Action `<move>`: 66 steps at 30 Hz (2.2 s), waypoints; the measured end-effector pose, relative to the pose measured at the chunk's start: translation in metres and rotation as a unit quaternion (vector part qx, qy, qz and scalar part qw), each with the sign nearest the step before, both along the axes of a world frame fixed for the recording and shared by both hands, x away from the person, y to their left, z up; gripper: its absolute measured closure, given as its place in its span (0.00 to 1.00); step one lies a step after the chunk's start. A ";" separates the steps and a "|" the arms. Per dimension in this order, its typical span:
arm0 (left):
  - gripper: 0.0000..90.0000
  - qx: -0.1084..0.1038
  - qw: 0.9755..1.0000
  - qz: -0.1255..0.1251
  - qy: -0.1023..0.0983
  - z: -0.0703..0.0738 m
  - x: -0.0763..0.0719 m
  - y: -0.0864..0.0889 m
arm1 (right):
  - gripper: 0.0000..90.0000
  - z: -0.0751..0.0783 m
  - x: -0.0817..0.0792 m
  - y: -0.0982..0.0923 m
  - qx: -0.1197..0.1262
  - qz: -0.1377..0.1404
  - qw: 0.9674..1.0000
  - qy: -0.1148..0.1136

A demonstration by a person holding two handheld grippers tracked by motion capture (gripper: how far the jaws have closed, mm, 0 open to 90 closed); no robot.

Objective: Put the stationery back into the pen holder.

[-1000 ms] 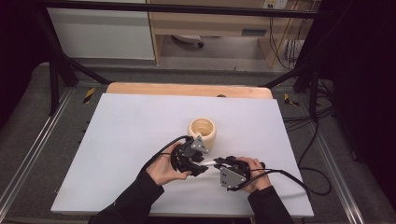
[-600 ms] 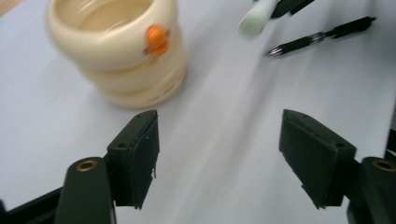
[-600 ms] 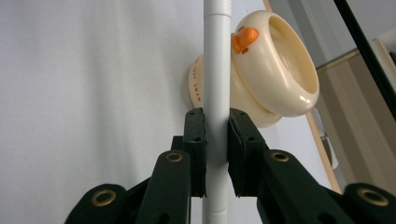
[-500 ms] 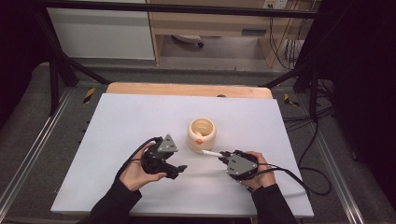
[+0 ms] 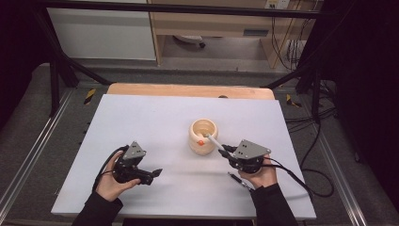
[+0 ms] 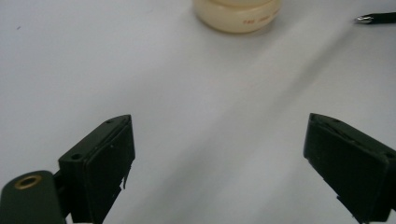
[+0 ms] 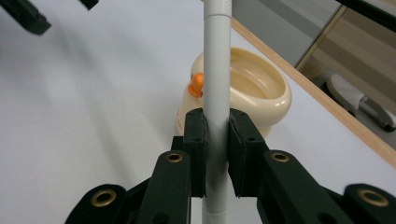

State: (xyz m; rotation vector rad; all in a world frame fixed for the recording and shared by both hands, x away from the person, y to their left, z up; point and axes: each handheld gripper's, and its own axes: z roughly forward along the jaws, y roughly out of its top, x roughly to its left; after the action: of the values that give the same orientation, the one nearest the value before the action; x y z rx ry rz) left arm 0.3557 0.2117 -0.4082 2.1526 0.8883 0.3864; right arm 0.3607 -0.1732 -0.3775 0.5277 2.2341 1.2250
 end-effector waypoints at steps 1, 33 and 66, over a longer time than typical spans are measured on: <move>0.09 -0.003 1.000 0.007 0.002 -0.002 0.000 0.004 | 0.88 0.001 0.001 0.000 0.008 -0.006 1.000 0.005; 0.05 -0.017 0.998 0.061 0.002 -0.026 -0.008 0.049 | 0.88 0.034 0.061 0.047 0.214 -0.112 0.969 0.054; 0.05 -0.017 0.998 0.060 0.001 -0.027 -0.008 0.050 | 0.88 -0.030 0.092 0.066 0.206 -0.152 0.959 0.120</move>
State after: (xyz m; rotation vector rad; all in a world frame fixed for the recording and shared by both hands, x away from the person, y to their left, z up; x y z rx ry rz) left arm 0.3478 0.2622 -0.4355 2.0752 1.0217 0.4274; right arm 0.4524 -0.1074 -0.4079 1.1922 1.9803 1.5258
